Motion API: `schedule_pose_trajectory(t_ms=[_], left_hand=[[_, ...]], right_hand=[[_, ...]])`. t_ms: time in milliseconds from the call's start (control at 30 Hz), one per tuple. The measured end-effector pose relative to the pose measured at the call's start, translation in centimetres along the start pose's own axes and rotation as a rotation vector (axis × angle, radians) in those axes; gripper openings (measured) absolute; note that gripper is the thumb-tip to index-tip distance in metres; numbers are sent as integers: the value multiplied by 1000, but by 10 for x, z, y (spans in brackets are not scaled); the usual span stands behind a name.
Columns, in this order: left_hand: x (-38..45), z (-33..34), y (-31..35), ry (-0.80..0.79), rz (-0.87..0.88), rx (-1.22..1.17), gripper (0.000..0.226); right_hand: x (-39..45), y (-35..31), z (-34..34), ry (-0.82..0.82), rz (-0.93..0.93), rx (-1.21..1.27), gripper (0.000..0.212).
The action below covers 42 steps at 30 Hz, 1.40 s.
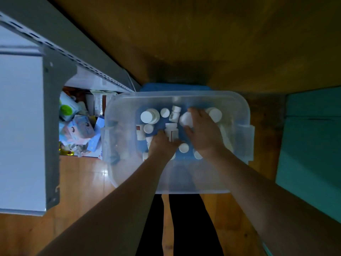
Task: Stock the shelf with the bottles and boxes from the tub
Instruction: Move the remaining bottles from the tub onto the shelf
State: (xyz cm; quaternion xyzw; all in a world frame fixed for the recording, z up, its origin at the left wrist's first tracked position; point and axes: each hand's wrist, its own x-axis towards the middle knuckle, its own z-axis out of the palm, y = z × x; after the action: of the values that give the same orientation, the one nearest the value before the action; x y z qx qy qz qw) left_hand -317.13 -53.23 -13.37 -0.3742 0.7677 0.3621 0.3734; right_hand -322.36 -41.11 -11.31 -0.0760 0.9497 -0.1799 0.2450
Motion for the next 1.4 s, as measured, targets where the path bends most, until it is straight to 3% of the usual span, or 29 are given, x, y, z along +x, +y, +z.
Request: schedule_pose_trajectory(t_ms=[167, 300, 367, 433, 600, 700, 767, 833, 900, 933, 1033, 1267, 1400], left_hand=[[-44, -28, -2, -18, 71, -115, 30], [-100, -61, 4, -38, 122, -404, 35], [-134, -84, 17, -51, 128, -558, 14], [-167, -109, 31, -54, 160, -620, 21], [-264, -181, 72, 18, 383, -595, 7], [-324, -222, 82, 136, 548, -636, 26], [-359, -248, 86, 196, 651, -702, 41], [-389, -272, 86, 220, 730, -767, 46], [-417, -294, 82, 248, 823, -844, 44], [-430, -305, 80, 269, 860, -879, 42], [-460, -334, 62, 314, 950, -940, 37], [-491, -395, -14, 484, 1056, -967, 44], [-487, -436, -63, 544, 1040, -1011, 30]], right_hand=[[-32, -14, -44, -16, 121, 223, 68], [-67, -31, -92, 39, 145, 481, 59], [-85, -43, -124, 83, 130, 610, 54], [-102, -60, -159, 110, 133, 715, 50], [-143, -109, -255, 64, 104, 1113, 22], [-167, -144, -299, 12, 75, 1346, 43], [-181, -173, -329, 8, 91, 1345, 29], [-191, -201, -351, 41, 125, 1407, 28], [-207, -234, -373, 81, -24, 1396, 34], [-214, -249, -383, 39, -93, 1484, 41], [-241, -294, -409, -110, -210, 1665, 34], [-274, -373, -406, -208, -417, 1651, 52], [-286, -413, -389, -184, -466, 1601, 43]])
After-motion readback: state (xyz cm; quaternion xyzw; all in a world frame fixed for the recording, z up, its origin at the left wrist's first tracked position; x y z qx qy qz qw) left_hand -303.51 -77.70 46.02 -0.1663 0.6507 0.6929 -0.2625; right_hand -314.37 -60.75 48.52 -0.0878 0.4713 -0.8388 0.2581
